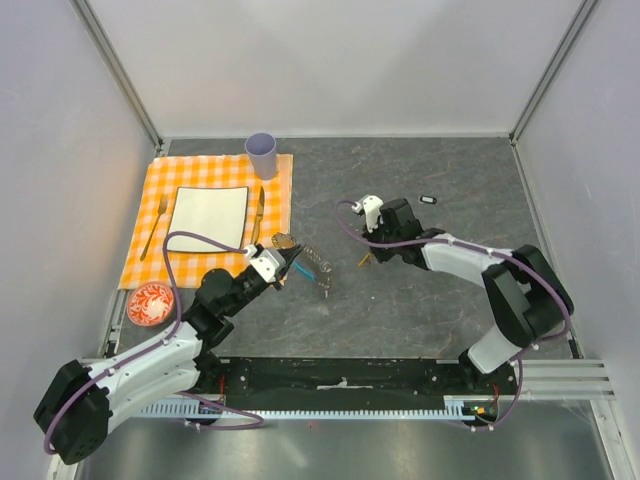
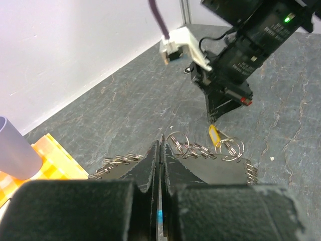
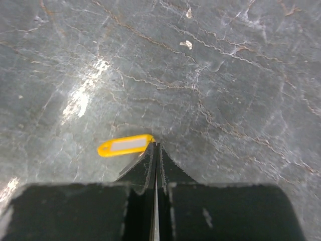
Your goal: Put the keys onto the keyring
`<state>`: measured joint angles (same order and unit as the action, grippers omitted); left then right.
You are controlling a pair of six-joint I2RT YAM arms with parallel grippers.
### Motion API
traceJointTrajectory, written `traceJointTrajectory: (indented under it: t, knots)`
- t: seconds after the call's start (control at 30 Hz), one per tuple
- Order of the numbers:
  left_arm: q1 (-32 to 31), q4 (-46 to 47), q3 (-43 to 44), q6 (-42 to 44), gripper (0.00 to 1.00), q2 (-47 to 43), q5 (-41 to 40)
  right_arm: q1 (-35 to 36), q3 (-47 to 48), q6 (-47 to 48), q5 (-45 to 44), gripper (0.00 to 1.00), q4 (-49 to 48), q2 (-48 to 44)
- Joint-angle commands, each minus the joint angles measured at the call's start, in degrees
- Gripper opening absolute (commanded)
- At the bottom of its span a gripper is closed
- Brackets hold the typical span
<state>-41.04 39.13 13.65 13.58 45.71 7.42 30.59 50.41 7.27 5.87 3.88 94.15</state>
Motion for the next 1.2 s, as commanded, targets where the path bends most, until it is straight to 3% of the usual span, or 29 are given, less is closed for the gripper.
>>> traceJointTrajectory:
  t: [0.0, 0.3, 0.9, 1.17]
  knots:
    - [-0.45, 4.99, -0.11, 1.45, 0.02, -0.63, -1.36, 0.09, -4.08, 1.34, 1.25, 0.0, -7.3, -7.92]
    - [-0.45, 5.51, -0.73, 1.27, 0.02, -1.86, -1.62, 0.08, -6.56, 0.29, 0.73, 0.0, -8.19, -9.25]
    - [-0.45, 5.87, -0.47, 1.62, 0.02, 0.08, -1.62, 0.0, 3.99, -1.47, -1.39, 0.0, -11.88, 4.81]
    - [-0.36, 6.04, -0.55, 1.62, 0.02, -0.01, -1.53, 0.09, 1.36, -2.16, 0.64, 0.0, -12.05, -0.27]
